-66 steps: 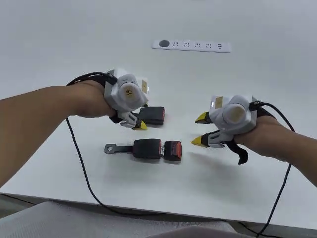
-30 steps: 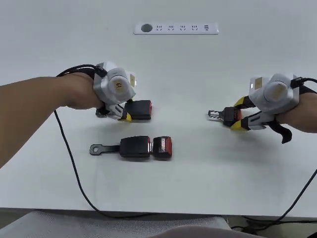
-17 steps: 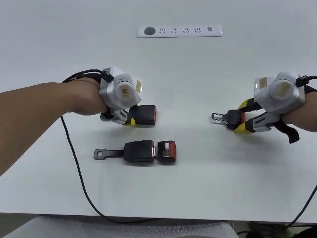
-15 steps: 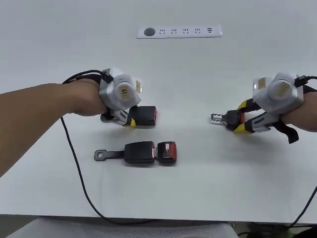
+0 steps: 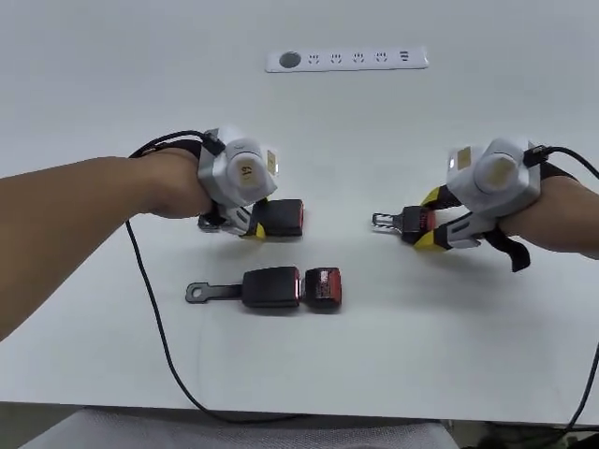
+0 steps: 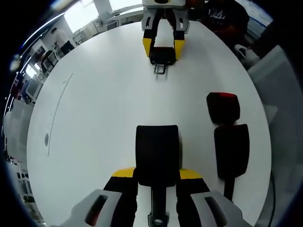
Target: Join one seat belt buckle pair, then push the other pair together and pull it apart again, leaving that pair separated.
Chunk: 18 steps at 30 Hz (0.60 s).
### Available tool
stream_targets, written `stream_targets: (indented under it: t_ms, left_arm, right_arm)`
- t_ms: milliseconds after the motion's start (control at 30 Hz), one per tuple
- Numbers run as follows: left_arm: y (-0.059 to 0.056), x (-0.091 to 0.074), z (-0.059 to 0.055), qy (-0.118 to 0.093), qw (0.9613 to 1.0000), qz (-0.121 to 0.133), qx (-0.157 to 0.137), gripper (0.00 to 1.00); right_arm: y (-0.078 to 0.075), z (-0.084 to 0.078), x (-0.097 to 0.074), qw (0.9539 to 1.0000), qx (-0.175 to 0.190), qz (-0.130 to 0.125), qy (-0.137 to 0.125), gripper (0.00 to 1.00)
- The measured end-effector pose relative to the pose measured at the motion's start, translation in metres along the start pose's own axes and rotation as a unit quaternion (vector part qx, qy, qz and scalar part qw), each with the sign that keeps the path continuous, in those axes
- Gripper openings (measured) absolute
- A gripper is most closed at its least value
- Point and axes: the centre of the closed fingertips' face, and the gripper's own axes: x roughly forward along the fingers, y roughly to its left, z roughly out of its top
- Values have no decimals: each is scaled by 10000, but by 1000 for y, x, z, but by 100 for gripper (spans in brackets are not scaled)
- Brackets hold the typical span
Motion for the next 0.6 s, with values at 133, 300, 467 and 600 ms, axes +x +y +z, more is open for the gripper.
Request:
stream_targets:
  t_ms: [133, 300, 467, 600]
  left_arm:
    - [0, 0, 0, -78, 9999, 33, -75, 31]
    - [0, -1, 0, -112, 9998, 52, -128, 31]
    - [-1, -1, 1, -103, 9999, 47, -108, 31]
    - [-1, -1, 1, -81, 9999, 39, -78, 31]
  right_arm:
    - [5, 19, 13, 9999, -29, 46, -126, 36]
    - [7, 38, 25, 9996, -18, 125, -233, 36]
    - [8, 54, 35, 9994, -97, 174, -271, 36]
    - [8, 61, 40, 9994, -119, 181, -277, 36]
